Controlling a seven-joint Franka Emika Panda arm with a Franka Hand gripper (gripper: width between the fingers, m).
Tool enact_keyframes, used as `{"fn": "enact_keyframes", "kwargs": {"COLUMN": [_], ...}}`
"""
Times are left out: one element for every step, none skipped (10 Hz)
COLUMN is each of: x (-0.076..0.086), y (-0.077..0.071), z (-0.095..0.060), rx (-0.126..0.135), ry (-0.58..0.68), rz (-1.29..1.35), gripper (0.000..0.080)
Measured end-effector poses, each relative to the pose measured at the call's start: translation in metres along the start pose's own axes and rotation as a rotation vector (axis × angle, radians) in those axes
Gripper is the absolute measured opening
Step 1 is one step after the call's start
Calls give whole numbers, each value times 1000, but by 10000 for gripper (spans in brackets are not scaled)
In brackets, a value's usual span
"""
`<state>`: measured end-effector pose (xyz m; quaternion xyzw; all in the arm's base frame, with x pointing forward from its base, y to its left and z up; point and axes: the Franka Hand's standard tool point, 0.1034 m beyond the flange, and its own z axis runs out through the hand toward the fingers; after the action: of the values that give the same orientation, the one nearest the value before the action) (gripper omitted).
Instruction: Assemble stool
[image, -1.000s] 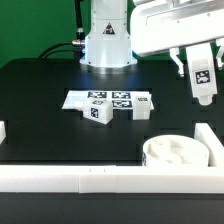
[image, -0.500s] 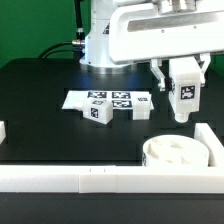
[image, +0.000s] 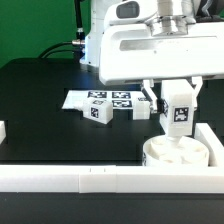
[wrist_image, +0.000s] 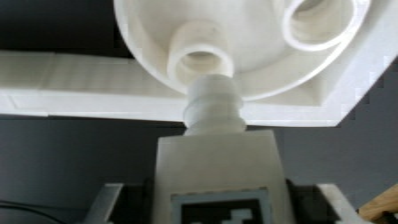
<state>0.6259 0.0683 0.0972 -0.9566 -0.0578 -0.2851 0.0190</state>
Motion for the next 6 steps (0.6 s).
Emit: {"fn": "enact_keyframes", "kwargs": {"x": [0,-1,-3,-8,-10,-7], "y": [-1,-1,0,4,6,8], "z": [-1,0,1,6,8,10], "rx": [1,1,1,-2,-4,-5], "ry": [-3,-4,-7,-17,-21,-17], "rz": [1,1,1,6,10,11], "gripper": [333,333,333,333,333,333]}}
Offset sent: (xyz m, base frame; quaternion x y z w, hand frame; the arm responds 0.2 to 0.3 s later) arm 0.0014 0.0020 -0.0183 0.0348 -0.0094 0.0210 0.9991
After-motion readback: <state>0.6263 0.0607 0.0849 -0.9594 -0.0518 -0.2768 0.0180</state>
